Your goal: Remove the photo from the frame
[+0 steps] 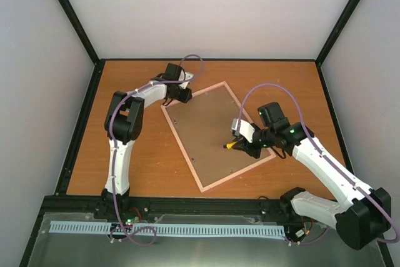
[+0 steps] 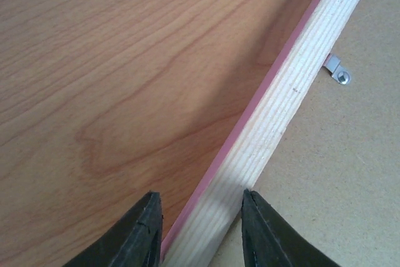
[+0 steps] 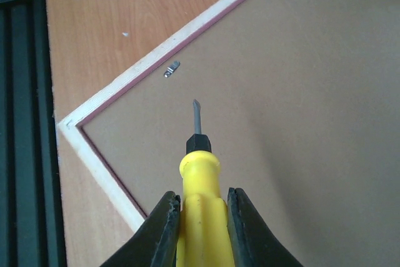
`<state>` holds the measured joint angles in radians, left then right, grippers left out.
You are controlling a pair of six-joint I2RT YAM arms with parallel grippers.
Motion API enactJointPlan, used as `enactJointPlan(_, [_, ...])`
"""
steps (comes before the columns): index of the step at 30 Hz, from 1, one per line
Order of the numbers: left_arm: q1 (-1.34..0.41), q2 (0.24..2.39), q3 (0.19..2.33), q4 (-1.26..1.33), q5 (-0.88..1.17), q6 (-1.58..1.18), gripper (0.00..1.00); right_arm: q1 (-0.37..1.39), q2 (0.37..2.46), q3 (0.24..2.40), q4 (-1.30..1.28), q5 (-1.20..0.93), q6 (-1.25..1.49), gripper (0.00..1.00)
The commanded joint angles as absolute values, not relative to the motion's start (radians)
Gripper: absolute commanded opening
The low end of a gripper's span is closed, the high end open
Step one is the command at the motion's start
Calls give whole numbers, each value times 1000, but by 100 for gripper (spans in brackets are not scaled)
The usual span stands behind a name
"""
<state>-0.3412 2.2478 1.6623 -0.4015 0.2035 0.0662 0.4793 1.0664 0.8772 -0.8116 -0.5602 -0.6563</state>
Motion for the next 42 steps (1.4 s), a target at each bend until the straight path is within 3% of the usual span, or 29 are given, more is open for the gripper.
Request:
enactJointPlan(1, [-315,2259,1631,-486,93,-52,34,486,1047,824,-661,-479,-595,3])
enactJointPlan(10, [-308,2058,1355,-482,-4,-268,28,486,1009,788,-613,-408,-563,3])
enactJointPlan(17, [-309,1795,1049,-453,76,-412,28,487,1015,787,-619,-410,-568,3])
enactJointPlan(20, [-311,1669,891,-428,124,-445,31,488,1009,784,-620,-411,-569,3])
enactJointPlan(22, [-312,1600,849,-427,146,-444,40,488,1012,785,-621,-413,-569,3])
enactJointPlan(24, [-314,1551,844,-429,159,-428,50,489,1018,790,-623,-416,-568,3])
enactJointPlan(26, [-314,1524,865,-431,150,-408,55,490,1024,790,-624,-425,-569,3])
enactJointPlan(35, [-313,1723,1123,-464,139,-269,52,491,1024,781,-623,-420,-570,3])
enactJointPlan(42, [-316,1864,1203,-454,195,-238,50,491,1032,776,-617,-410,-568,3])
